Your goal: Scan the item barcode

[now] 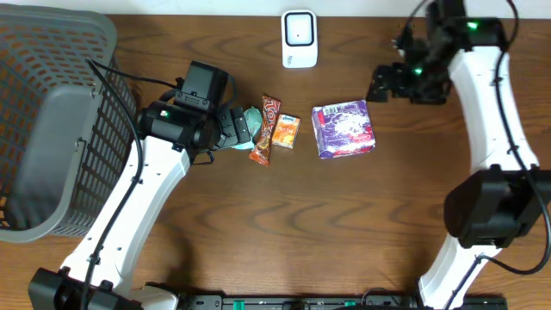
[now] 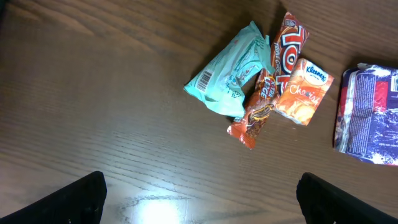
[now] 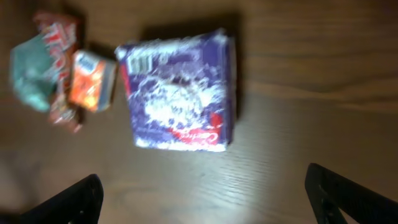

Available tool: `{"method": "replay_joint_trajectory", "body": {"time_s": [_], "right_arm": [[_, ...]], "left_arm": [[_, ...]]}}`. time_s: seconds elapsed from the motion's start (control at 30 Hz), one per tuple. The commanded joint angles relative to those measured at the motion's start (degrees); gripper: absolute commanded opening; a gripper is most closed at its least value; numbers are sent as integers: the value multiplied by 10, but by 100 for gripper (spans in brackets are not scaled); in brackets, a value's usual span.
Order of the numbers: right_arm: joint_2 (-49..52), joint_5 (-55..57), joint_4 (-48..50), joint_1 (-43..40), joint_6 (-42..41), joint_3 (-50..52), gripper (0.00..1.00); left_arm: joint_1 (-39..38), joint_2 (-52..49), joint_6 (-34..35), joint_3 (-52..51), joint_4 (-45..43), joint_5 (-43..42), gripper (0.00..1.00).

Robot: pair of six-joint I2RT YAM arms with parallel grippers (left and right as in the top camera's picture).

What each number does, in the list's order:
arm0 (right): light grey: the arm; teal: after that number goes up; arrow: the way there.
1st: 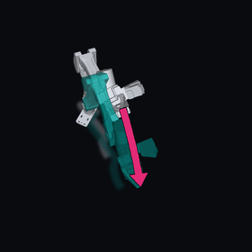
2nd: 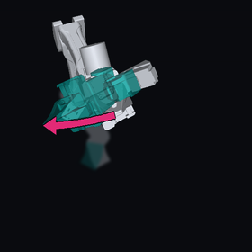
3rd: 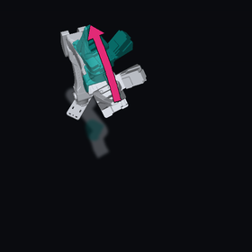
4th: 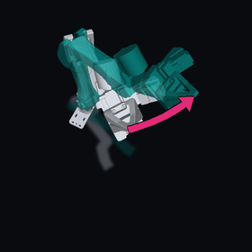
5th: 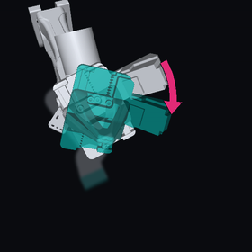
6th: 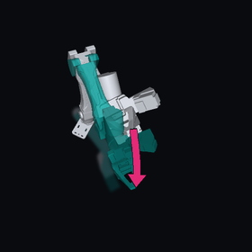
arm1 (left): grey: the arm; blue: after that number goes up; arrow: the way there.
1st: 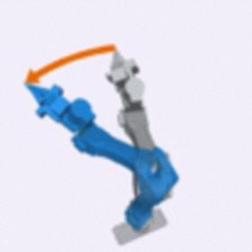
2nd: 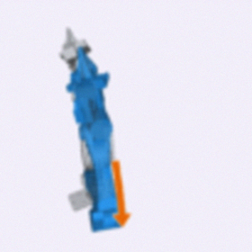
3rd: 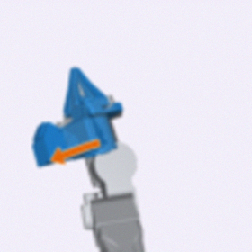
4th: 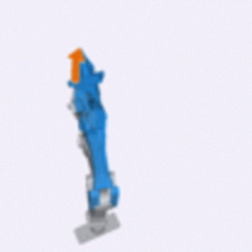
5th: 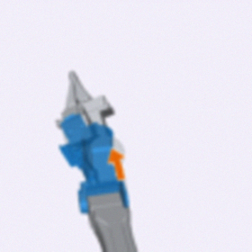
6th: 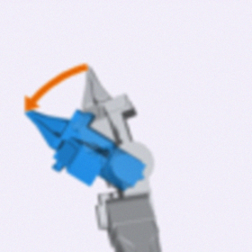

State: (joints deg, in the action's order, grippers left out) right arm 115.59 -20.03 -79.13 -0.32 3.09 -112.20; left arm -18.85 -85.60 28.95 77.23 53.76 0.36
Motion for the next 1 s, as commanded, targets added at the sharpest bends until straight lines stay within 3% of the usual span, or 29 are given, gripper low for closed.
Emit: {"method": "replay_joint_trajectory", "body": {"time_s": [0.0, 0.27, 0.37, 0.4, 0.43, 0.47, 0.53, 0.67, 0.83, 0.97], "right_arm": [[32, -155, 35, -24, 88, 75, 99], [80, -252, 196, -32, 103, 240, 95], [97, -253, 232, -26, 96, 267, 84], [102, -253, 235, -23, 96, 270, 76], [104, -253, 235, -20, 96, 270, 62], [103, -249, 235, -19, 95, 269, 41], [96, -229, 232, -19, 69, 258, 18], [61, -100, 197, -17, 6, 203, 2], [-7, 153, 139, 14, -100, 128, 1], [-53, 479, 85, 74, -272, 107, 1]], "left_arm": [[2, -2, 7, -2, 2, 5, 98], [2, -2, 7, -2, 2, 5, 98], [2, -2, 7, -2, 2, 5, 98], [2, -2, 7, -2, 2, 5, 98], [2, -2, 7, -2, 2, 5, 98], [2, -2, 7, -2, 2, 5, 98], [2, -2, 7, -2, 2, 5, 98], [2, -2, 7, -2, 2, 5, 98], [2, -2, 7, -2, 2, 5, 98], [2, -2, 7, -2, 2, 5, 98]]}}
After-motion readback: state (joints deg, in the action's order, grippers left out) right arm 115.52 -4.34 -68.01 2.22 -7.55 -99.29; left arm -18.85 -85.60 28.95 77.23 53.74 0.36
